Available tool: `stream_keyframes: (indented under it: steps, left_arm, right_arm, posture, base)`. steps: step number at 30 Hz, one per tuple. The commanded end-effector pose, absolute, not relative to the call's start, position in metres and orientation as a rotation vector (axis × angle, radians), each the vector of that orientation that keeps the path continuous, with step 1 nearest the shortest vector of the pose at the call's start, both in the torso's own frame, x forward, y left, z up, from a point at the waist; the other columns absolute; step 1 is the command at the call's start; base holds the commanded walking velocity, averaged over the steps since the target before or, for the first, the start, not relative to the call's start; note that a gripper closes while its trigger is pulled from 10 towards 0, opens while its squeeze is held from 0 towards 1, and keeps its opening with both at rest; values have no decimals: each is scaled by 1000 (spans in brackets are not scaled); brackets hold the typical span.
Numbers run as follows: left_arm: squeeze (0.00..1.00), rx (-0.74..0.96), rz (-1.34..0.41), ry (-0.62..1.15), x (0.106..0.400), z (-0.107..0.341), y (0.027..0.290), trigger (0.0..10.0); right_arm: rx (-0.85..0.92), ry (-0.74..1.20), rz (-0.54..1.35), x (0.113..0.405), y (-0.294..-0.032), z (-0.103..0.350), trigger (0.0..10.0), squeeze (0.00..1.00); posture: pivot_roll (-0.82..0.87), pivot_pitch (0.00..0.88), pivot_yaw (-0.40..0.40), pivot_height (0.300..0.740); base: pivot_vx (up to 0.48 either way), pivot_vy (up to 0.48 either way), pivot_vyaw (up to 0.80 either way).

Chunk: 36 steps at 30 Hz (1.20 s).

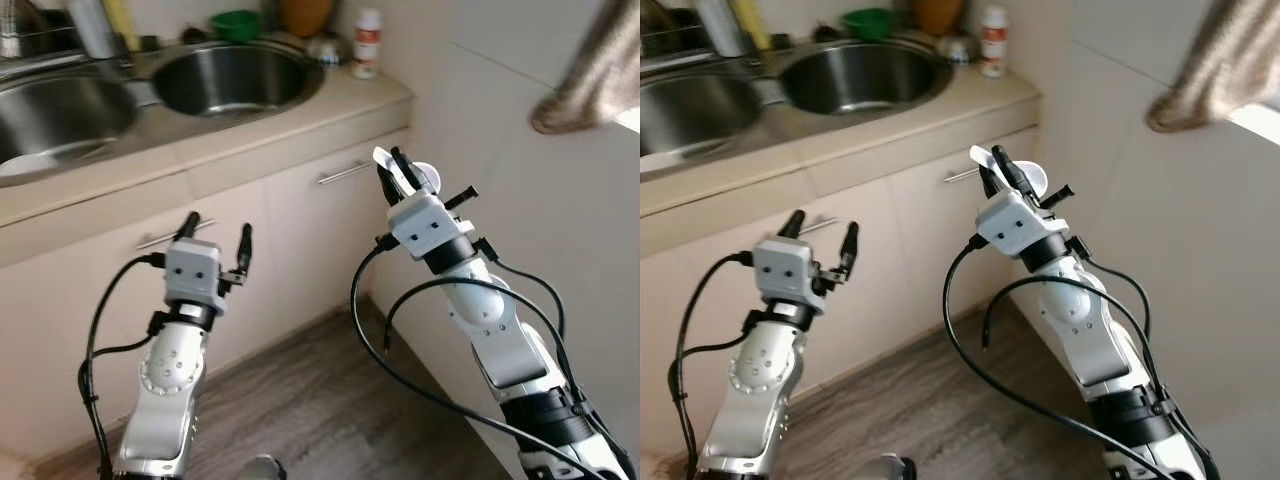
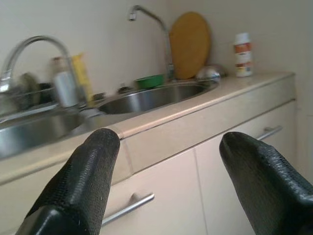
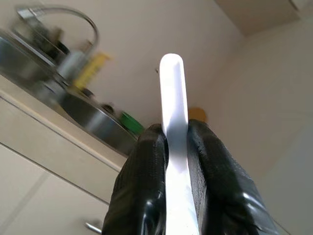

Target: Kitchen organization

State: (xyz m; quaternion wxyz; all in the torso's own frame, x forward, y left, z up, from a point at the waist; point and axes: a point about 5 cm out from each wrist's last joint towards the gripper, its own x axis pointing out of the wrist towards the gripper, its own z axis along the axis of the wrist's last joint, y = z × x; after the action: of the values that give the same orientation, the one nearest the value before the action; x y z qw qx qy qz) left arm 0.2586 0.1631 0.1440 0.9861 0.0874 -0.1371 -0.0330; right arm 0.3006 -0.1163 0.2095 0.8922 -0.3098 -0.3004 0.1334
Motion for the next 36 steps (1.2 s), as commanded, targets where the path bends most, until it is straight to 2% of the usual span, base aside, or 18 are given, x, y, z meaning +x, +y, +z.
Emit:
stream_keyframes:
  steps: [1,9,23,36]
  left_arm:
    - [0,176,-70,-303,259,149,161,10000]
    - [0,174,-72,-312,259,150,161,10000]
    - [0,172,-72,-324,258,150,160,10000]
    - [0,170,-73,-322,258,150,160,10000]
  right_arm:
    - [-651,-649,266,301,-116,214,0,0]
    - [-647,-674,277,302,-110,216,0,0]
    - [-610,-783,259,307,-101,234,0,0]
    - [-618,-858,190,316,-104,252,0,0]
  posture:
    - [14,28,-30,740]
    - [19,24,-30,740]
    - [32,7,-34,740]
    - [30,13,-34,740]
  base:
    - [0,0,800]
    - [0,0,800]
    - [298,0,800]
    - [312,0,800]
